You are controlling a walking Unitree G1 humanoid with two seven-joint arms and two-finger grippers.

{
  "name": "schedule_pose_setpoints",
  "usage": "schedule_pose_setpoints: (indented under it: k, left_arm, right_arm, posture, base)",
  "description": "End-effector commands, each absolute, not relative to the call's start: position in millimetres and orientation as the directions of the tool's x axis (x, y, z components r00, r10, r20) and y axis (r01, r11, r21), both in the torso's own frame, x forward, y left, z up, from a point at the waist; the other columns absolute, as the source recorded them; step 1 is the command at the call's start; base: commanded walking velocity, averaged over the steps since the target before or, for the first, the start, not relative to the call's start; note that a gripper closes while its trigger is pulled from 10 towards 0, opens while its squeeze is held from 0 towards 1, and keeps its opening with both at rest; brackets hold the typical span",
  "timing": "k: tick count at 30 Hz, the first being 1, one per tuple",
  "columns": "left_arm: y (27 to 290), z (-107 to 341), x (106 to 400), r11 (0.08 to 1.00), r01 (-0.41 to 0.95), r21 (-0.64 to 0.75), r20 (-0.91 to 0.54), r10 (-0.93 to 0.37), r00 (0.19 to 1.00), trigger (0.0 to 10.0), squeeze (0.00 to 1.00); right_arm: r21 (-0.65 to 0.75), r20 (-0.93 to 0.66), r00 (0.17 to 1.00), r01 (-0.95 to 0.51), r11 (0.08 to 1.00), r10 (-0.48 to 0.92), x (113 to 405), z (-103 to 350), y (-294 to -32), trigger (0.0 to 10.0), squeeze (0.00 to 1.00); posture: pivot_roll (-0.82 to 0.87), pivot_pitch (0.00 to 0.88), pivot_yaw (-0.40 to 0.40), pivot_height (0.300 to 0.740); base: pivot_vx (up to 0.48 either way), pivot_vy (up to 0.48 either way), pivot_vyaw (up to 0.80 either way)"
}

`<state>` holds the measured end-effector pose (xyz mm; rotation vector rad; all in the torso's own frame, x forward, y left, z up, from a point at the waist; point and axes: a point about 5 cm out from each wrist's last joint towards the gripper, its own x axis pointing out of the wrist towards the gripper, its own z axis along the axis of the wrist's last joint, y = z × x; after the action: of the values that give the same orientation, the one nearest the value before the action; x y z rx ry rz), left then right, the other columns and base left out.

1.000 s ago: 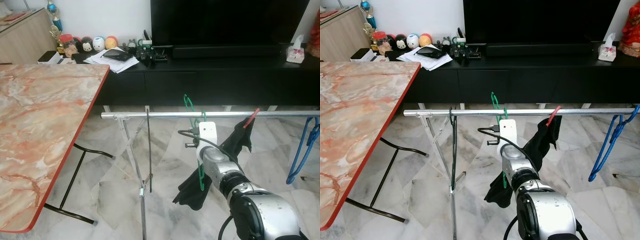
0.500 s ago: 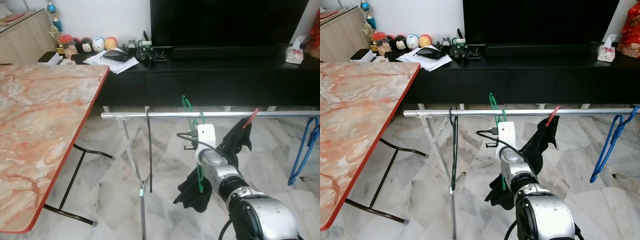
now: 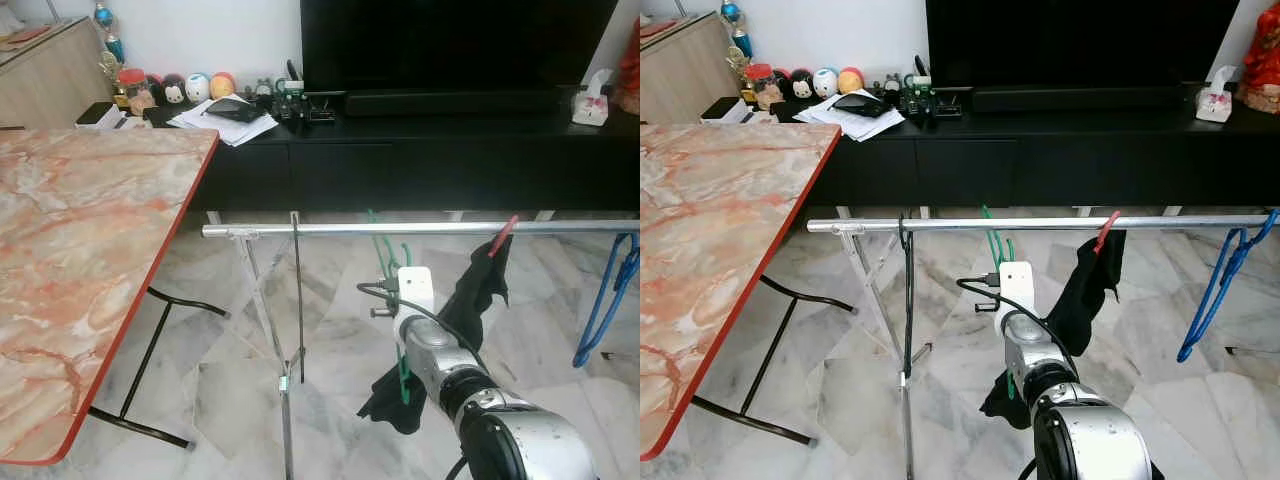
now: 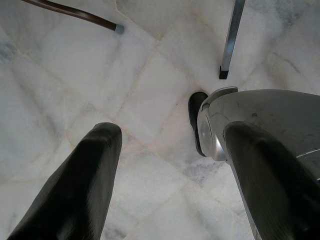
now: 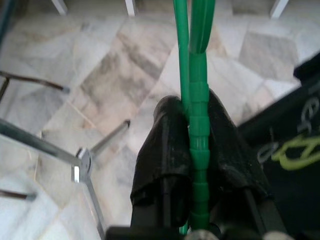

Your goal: Hang hanger

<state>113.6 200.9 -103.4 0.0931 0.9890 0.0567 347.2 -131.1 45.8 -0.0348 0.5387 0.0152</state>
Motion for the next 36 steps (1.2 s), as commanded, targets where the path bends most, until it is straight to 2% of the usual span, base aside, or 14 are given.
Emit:
schedule_pose_setpoints:
  k: [1,9,18,36]
  left_arm:
    - [196.4,-107.1,104.2,0.994,0.034,0.102,-0.853,0.07,0.517,10.0,0.0]
    - [196.7,-108.3,99.2,0.994,0.034,0.103,-0.859,0.071,0.506,10.0,0.0]
    - [194.7,-107.9,100.6,0.995,0.029,0.099,-0.853,0.07,0.517,10.0,0.0]
    - [195.6,-108.5,99.1,0.994,0.055,0.096,-0.86,0.055,0.506,10.0,0.0]
  right_arm:
    - [-0.034,-0.452,0.892,-0.042,0.999,0.023,354.9,58.1,-124.4,10.0,0.0]
    - [0.002,-0.364,0.93,-0.055,0.998,0.052,346.8,52.2,-124.0,10.0,0.0]
    - [0.01,-0.346,0.938,-0.01,1.0,0.013,344.0,49.6,-132.9,10.0,0.0]
    - [0.008,-0.33,0.944,-0.024,1.0,0.026,345.3,52.0,-128.9,10.0,0.0]
  posture:
    - [0.04,0.0,0.043,0.74]
    - [0.03,0.0,0.045,0.74]
    - [0.03,0.0,0.043,0.74]
    - [0.03,0.0,0.044,0.74]
  base:
    - [0.0,0.0,0.0]
    - [0.0,0.0,0.0]
    - [0.0,0.0,0.0]
    - [0.0,0.0,0.0]
